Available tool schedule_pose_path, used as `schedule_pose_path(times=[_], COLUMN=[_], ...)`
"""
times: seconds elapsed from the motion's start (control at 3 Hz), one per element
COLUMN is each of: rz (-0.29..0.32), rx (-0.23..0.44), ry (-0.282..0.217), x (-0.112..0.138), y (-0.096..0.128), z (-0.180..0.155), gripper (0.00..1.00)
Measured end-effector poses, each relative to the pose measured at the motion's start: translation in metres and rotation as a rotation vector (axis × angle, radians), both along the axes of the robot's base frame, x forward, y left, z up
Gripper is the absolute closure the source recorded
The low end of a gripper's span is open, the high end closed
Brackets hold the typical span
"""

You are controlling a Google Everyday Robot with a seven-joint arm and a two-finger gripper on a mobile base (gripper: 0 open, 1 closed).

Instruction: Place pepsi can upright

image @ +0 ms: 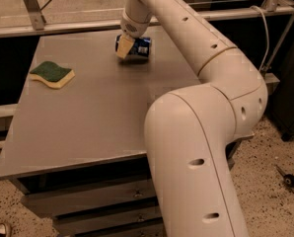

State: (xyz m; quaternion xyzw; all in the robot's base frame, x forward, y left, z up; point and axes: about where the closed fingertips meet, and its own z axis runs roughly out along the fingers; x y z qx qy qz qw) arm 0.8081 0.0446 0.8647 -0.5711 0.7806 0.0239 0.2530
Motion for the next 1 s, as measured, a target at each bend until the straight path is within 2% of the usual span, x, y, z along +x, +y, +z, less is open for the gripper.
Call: schedule_pose_path(times=[0.33, 0.67, 1.0], rz=[0.02, 0.039, 0.054], rx=[0.113, 0.325, 0.53], ry=[-0.063, -0.132, -0.198], x=[-0.012, -0.032, -0.047], y=[-0.008, -0.019, -0.034], z=[0.04, 0.072, 0.089], gripper=[1.0, 1.0, 1.0])
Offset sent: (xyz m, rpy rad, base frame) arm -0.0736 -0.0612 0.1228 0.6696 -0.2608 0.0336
